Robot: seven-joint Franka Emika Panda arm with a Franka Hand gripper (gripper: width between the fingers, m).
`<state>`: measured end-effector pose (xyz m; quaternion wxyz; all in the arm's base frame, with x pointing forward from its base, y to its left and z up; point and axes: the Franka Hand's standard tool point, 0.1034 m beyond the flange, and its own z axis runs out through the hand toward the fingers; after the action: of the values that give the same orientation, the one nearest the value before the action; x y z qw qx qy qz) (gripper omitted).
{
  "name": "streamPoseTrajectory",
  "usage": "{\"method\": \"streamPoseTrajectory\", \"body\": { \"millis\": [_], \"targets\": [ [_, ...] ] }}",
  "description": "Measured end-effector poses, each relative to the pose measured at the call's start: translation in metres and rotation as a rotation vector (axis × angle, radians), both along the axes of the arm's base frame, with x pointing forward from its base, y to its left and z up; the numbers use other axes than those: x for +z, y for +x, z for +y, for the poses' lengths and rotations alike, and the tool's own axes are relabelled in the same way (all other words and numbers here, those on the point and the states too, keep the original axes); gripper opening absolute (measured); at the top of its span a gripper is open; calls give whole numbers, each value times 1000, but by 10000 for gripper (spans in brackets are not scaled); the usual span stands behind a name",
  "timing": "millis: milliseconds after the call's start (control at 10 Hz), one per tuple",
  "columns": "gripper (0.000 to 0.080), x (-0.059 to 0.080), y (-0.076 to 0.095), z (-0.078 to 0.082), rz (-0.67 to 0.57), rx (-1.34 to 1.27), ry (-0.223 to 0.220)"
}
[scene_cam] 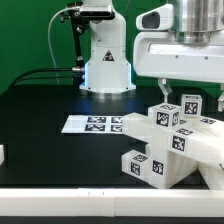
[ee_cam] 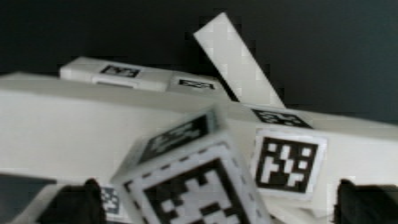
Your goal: Assemble chair
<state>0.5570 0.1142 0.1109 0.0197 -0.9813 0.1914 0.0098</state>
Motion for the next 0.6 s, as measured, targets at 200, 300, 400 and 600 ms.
{"method": "streamPoseTrajectory", "body": {
  "millis": [200,300,400,600],
  "targets": [
    [649,-4,-3,0,-9,-16,-2],
    [522,-4,-3,0,-9,-16,-2],
    [383,-4,-3,0,-9,-27,-2],
    [262,-4,-3,1,-1,-204,0]
  ]
}}
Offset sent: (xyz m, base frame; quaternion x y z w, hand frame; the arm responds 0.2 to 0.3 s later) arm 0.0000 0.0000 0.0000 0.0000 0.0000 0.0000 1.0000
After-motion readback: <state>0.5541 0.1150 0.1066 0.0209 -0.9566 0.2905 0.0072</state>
